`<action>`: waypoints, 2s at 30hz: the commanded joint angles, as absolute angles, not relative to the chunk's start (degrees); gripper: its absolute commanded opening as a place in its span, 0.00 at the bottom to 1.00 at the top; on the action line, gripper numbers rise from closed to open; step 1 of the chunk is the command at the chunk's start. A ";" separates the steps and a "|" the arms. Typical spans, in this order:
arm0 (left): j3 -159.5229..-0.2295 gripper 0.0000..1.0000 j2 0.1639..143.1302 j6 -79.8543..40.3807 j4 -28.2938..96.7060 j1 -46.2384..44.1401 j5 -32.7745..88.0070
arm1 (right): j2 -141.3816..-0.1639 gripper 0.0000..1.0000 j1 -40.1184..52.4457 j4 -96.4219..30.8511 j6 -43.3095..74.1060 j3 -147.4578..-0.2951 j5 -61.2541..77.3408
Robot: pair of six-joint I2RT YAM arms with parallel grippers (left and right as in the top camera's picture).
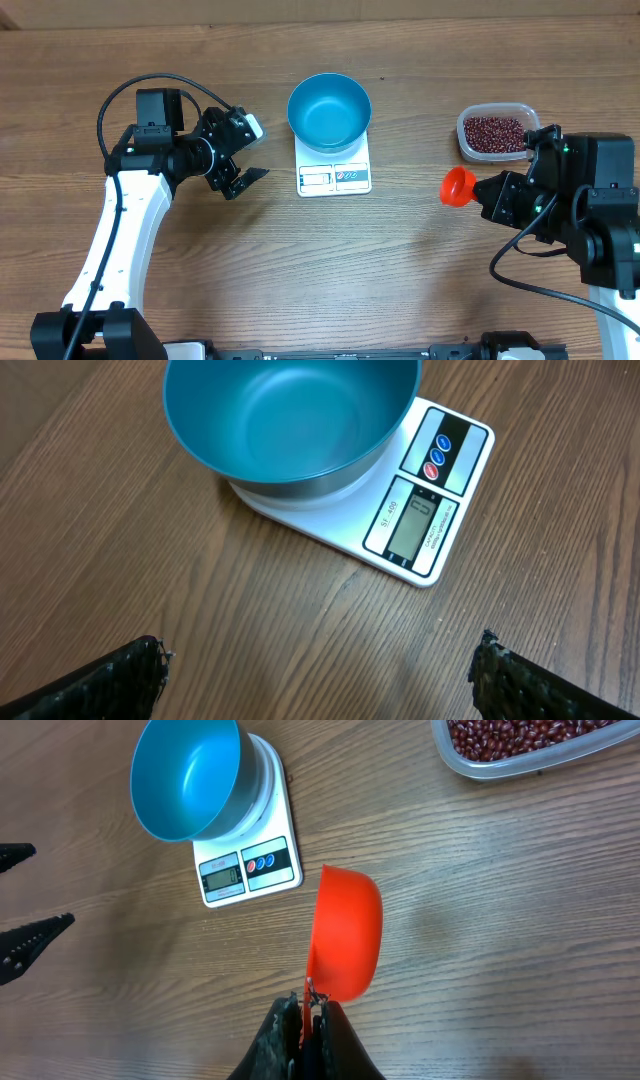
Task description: Scoop item into bowl and weigh 150g on scale
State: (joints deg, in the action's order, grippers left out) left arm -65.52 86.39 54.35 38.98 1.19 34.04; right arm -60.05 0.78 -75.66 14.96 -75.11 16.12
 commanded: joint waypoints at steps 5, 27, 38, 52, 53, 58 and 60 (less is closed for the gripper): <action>-66.92 0.99 86.87 53.76 36.71 0.67 48.18 | -59.79 0.04 0.56 -75.33 14.72 -76.25 15.88; -66.92 1.00 86.87 53.76 36.38 0.67 32.38 | -59.79 0.04 0.56 -75.33 14.72 -76.25 15.88; -66.92 1.00 86.87 53.76 36.38 0.67 32.38 | -59.79 0.04 0.56 -75.31 14.72 -76.25 15.88; -66.92 1.00 86.87 53.76 36.34 0.67 32.80 | -59.79 0.04 0.56 -75.31 14.72 -76.25 15.88; -66.92 1.00 86.87 53.76 36.38 0.67 32.80 | -59.79 0.04 0.58 -75.31 14.72 -76.25 15.88; -66.92 1.00 86.87 53.89 38.02 0.67 34.65 | -59.79 0.04 0.56 -75.59 14.72 -76.25 15.88; -66.92 1.00 86.87 56.21 40.07 0.67 37.41 | -59.79 0.04 0.58 -75.83 14.70 -76.25 15.86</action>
